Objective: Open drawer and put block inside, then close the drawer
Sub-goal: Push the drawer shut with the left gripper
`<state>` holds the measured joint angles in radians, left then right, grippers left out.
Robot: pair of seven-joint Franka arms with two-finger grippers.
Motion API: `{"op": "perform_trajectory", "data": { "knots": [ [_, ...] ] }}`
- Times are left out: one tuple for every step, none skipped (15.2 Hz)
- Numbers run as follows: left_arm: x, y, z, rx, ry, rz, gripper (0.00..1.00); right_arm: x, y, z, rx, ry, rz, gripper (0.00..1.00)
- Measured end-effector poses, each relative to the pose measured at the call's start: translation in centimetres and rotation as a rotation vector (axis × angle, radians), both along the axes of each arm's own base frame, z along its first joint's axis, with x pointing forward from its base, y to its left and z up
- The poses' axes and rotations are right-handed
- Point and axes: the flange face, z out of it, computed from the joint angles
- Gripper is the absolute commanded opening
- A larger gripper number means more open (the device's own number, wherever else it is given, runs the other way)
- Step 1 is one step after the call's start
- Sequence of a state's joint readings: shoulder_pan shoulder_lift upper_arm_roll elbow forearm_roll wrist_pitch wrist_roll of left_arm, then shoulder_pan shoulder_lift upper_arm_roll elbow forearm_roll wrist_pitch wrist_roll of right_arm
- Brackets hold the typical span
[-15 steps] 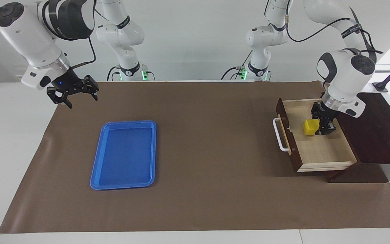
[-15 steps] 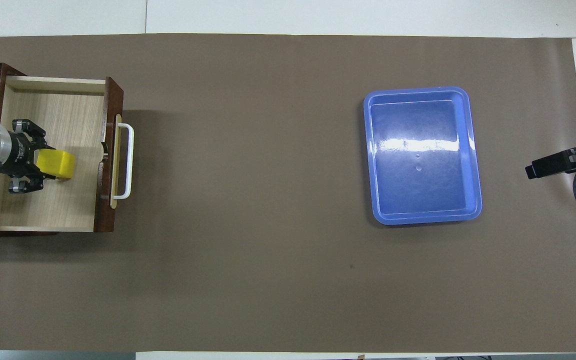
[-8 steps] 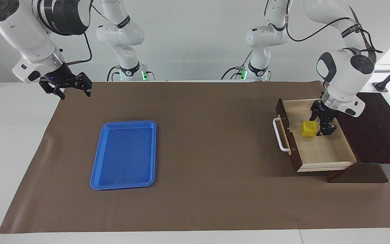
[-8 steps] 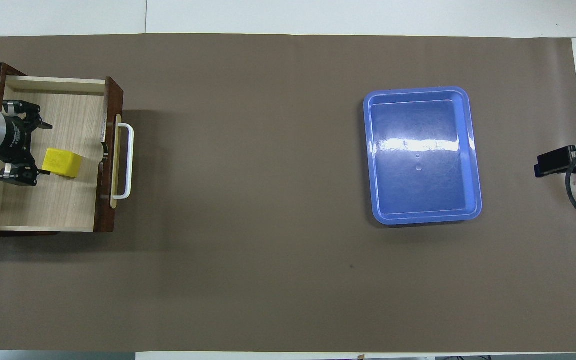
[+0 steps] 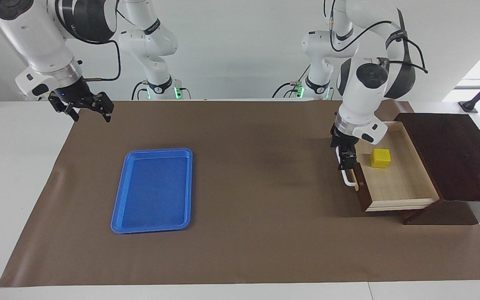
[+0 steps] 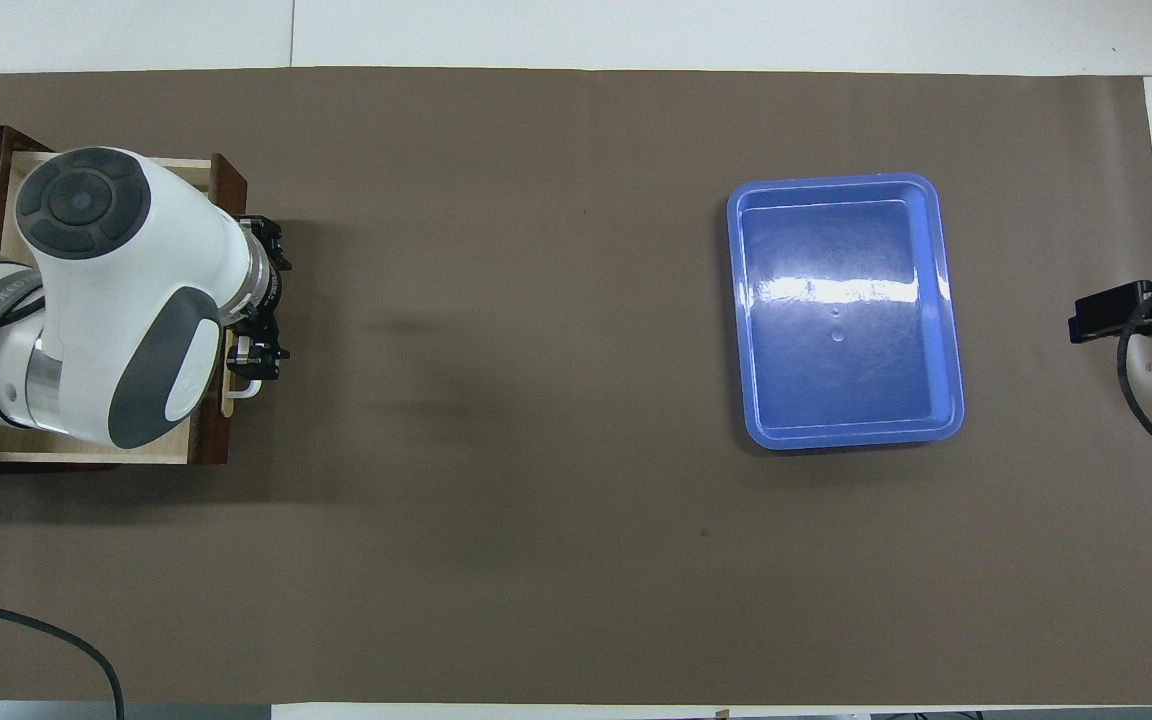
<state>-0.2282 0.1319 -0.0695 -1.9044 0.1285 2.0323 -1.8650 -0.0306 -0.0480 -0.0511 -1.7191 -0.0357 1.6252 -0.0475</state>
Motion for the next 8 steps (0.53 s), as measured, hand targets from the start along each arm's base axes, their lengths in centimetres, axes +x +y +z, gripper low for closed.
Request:
{"op": "perform_trajectory", "data": {
  "knots": [
    [0.1,0.8,-0.5,0.007,0.003,0.004,1.00,0.0,0.0,0.0,0.001,0.000,-0.001,1.00],
    [0.2,1.9,-0.8,0.010,0.006,0.005,1.00,0.0,0.0,0.0,0.006,0.000,-0.004,1.00],
    [0.4,2.7,-0.9,0.012,0.010,0.003,1.00,0.0,0.0,0.0,0.019,-0.002,-0.014,1.00],
    [0.5,3.4,-0.9,0.014,0.011,0.001,1.00,0.0,0.0,0.0,0.033,-0.003,-0.026,1.00],
    [0.5,3.8,-0.9,0.023,0.009,-0.005,1.00,0.0,-0.1,0.0,0.044,-0.004,-0.034,1.00],
    [0.5,4.2,-0.9,0.038,0.006,-0.012,1.00,0.0,-0.2,0.0,0.050,-0.004,-0.037,1.00],
    [0.5,4.6,-1.0,0.049,0.005,-0.020,1.00,0.0,-0.2,0.0,0.051,-0.005,-0.038,1.00],
    [0.4,4.7,-0.9,0.051,0.005,-0.033,1.00,0.0,-0.2,0.0,0.052,-0.005,-0.037,1.00]
  ]
}}
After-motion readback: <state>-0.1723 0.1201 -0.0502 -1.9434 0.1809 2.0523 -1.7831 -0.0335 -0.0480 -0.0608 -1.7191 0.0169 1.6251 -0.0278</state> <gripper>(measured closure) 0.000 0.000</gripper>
